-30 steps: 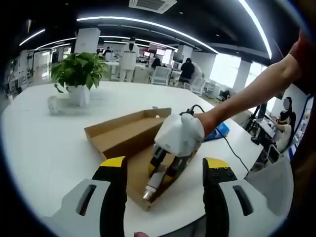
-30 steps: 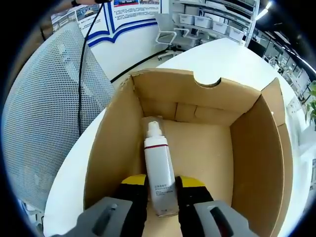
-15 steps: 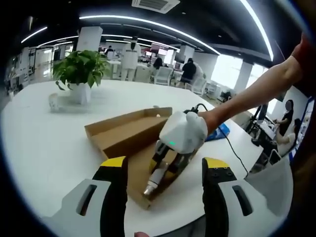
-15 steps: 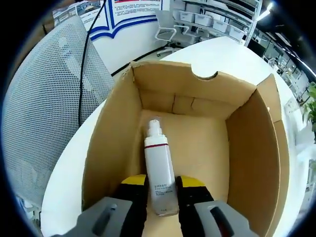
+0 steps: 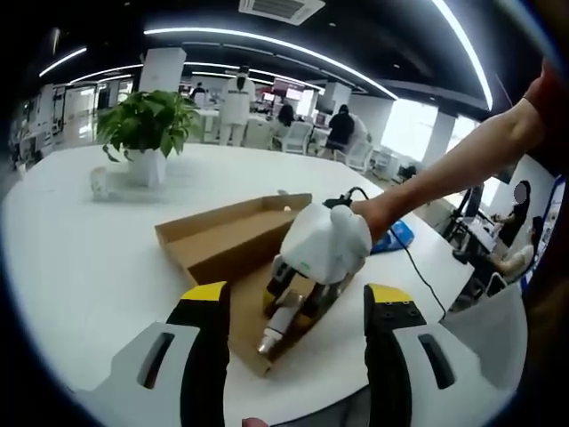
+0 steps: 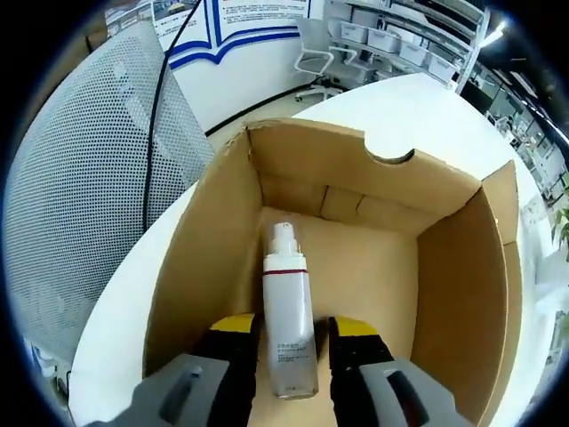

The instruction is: Operate the shoe box by opening the lid, removing the specified soft item, and placing it in the target area until the item is outside and the box remains undamaged.

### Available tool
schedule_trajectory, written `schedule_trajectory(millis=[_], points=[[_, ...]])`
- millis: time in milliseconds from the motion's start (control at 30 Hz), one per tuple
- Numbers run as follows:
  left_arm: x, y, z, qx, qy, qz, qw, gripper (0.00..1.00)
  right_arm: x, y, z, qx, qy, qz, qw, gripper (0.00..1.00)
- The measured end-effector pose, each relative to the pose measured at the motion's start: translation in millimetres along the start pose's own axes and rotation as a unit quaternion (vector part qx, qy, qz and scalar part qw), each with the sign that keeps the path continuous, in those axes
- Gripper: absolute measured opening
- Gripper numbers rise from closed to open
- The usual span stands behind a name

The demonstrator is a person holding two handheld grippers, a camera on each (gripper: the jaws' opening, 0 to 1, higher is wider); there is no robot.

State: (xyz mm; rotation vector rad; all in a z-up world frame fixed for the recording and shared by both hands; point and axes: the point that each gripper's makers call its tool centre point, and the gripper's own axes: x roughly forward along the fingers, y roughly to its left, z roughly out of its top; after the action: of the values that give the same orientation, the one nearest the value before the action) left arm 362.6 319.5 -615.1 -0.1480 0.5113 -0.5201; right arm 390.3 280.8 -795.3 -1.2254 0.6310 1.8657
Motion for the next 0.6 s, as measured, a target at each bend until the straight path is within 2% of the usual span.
schedule_trajectory(millis=[67,133,300,400,600], points=[[-0.9,0.8,0.7,-0.001,-0.002,0.001,1.0000,0.60,-0.2,-0.3,1.2,0.001,-0.001,0.002,1.0000,0.26],[-1.0,1.8,0.1,-0.002,-0.003,0.002,1.0000,0.60,0.9,1.8,3.3,-0.002,-0.005,0.006,1.0000,0.18],[-0.5,4.0,-3.8,-0.007,0.000,0.002,1.0000,0.60,-0.2,5.4,2.9,0.000,-0.005,0.008,1.0000,0.17],[-0.3,5.9,-7.0,-0.009,0.003,0.004,0.9999,0.60,-5.6,1.9,1.5,-0.002,-0.005,-0.005,1.0000,0.16],[6.0,13.4,-16.5,-0.033,0.011,0.007,0.9993,0.57,-29.4,-12.5,5.0,0.015,-0.033,-0.052,0.9980,0.16]])
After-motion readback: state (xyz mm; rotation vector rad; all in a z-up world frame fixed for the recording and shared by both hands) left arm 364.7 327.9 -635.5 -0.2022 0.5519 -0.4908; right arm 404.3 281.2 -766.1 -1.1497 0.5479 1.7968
